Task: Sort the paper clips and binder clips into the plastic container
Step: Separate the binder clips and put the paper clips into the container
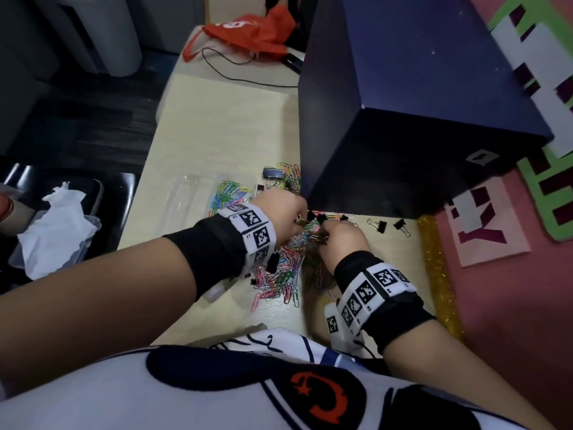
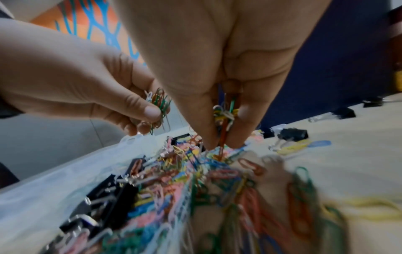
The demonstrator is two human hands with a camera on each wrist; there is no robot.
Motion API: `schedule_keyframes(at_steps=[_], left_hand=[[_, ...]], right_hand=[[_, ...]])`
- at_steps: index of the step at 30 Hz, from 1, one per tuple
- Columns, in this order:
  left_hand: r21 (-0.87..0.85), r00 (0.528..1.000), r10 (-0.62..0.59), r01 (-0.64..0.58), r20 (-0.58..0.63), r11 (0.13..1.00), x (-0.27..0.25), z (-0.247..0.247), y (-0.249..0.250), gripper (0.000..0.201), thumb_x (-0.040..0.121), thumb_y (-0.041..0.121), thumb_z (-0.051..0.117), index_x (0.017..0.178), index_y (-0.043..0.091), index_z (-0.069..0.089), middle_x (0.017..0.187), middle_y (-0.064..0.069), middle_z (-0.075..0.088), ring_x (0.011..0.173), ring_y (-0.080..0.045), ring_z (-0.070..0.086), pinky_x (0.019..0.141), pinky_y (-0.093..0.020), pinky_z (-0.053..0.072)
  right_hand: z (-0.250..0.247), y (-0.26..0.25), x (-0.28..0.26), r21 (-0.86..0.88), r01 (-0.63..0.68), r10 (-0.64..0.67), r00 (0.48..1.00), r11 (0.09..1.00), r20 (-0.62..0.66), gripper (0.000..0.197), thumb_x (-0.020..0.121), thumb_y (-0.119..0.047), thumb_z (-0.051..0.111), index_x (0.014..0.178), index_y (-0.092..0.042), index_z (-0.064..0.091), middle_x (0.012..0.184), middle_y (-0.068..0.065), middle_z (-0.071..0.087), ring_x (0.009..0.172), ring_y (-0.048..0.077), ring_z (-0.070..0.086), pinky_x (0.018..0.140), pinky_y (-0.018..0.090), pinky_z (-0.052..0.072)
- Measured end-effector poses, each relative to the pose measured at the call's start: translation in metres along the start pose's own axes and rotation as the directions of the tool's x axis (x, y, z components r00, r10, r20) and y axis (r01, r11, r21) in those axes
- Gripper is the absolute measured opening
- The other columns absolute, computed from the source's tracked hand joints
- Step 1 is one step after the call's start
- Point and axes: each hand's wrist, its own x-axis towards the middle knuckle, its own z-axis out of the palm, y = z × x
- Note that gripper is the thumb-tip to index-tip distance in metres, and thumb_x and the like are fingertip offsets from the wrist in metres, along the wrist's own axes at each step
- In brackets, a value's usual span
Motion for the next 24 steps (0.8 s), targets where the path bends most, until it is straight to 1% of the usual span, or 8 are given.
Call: schedule_keyframes(at_steps=[3, 6, 8, 11, 15, 19, 21, 24], left_hand=[[-0.123, 0.992, -0.085, 0.073, -0.096, 0.990, -0.007, -0.014, -0.015, 0.029, 0.084, 0.036, 0.068, 0.111, 0.024, 0.065, 0.108, 0.001, 0.067, 0.101, -0.019, 0.060, 0.081, -0.028, 0.046], [-0.186, 0.963, -0.229, 0.201, -0.145, 0.962, -0.017, -0.028, -0.037, 0.026, 0.082, 0.036, 0.070, 0.105, 0.023, 0.068, 0.092, 0.004, 0.065, 0.085, -0.015, 0.058, 0.070, -0.025, 0.041], [-0.154, 0.934, -0.334, 0.314, -0.128, 0.937, -0.024, -0.036, -0.052, 0.023, 0.081, 0.035, 0.071, 0.098, 0.020, 0.069, 0.077, 0.009, 0.057, 0.077, -0.013, 0.054, 0.065, -0.024, 0.038], [-0.047, 0.898, -0.440, 0.439, -0.014, 0.897, -0.035, -0.039, -0.068, 0.029, 0.078, 0.040, 0.073, 0.095, 0.015, 0.072, 0.081, 0.003, 0.063, 0.077, -0.017, 0.058, 0.063, -0.027, 0.040], [-0.076, 0.878, -0.475, 0.478, 0.058, 0.875, -0.044, -0.037, -0.072, 0.026, 0.084, 0.034, 0.068, 0.104, 0.018, 0.073, 0.089, -0.001, 0.070, 0.074, -0.016, 0.059, 0.073, -0.028, 0.050], [-0.101, 0.872, -0.488, 0.490, 0.050, 0.866, -0.045, -0.038, -0.071, 0.023, 0.092, 0.021, 0.055, 0.108, 0.015, 0.070, 0.099, -0.004, 0.073, 0.085, -0.021, 0.066, 0.084, -0.032, 0.055], [-0.098, 0.867, -0.497, 0.498, 0.035, 0.862, -0.045, -0.038, -0.072, 0.023, 0.091, 0.018, 0.053, 0.104, 0.015, 0.071, 0.094, -0.004, 0.073, 0.089, -0.020, 0.067, 0.083, -0.033, 0.054], [-0.062, 0.882, -0.471, 0.471, 0.022, 0.880, -0.041, -0.036, -0.072, 0.022, 0.091, 0.020, 0.052, 0.102, 0.016, 0.072, 0.094, -0.003, 0.072, 0.091, -0.021, 0.064, 0.071, -0.029, 0.048]], right_hand=[[-0.012, -0.011, 0.001, 0.025, 0.032, -0.032, 0.999, 0.999, -0.020, 0.031, 0.087, -0.015, 0.058, 0.117, -0.023, 0.061, 0.119, 0.008, 0.057, 0.110, 0.028, 0.055, 0.089, 0.029, 0.044], [-0.020, -0.028, 0.004, 0.067, 0.111, -0.108, 0.993, 0.992, -0.044, 0.022, 0.088, -0.023, 0.062, 0.110, -0.023, 0.062, 0.115, 0.005, 0.055, 0.107, 0.025, 0.053, 0.085, 0.027, 0.040], [-0.023, -0.044, 0.008, 0.087, 0.183, -0.181, 0.983, 0.979, -0.026, 0.021, 0.088, -0.023, 0.063, 0.109, -0.023, 0.062, 0.117, 0.004, 0.056, 0.107, 0.024, 0.053, 0.085, 0.026, 0.039], [-0.023, -0.070, 0.015, 0.103, 0.296, -0.294, 0.955, 0.950, -0.037, 0.019, 0.087, -0.021, 0.065, 0.106, -0.020, 0.064, 0.118, 0.005, 0.058, 0.107, 0.024, 0.055, 0.087, 0.026, 0.041], [-0.020, -0.097, 0.026, 0.155, 0.363, -0.360, 0.932, 0.919, -0.046, 0.034, 0.086, -0.026, 0.066, 0.119, -0.023, 0.058, 0.122, 0.004, 0.059, 0.111, 0.023, 0.057, 0.096, 0.031, 0.044], [-0.020, -0.109, 0.030, 0.273, 0.364, -0.400, 0.912, 0.891, 0.089, 0.053, 0.092, -0.019, 0.058, 0.141, -0.024, 0.039, 0.135, 0.007, 0.054, 0.119, 0.024, 0.056, 0.103, 0.039, 0.044], [-0.023, -0.106, 0.029, 0.235, 0.375, -0.406, 0.909, 0.897, 0.099, 0.050, 0.094, -0.013, 0.050, 0.141, -0.024, 0.039, 0.134, 0.008, 0.055, 0.116, 0.025, 0.058, 0.100, 0.040, 0.046], [-0.028, -0.085, 0.027, 0.210, 0.335, -0.341, 0.940, 0.918, -0.009, 0.040, 0.095, -0.009, 0.045, 0.132, -0.022, 0.048, 0.135, 0.003, 0.052, 0.115, 0.022, 0.056, 0.099, 0.032, 0.045]])
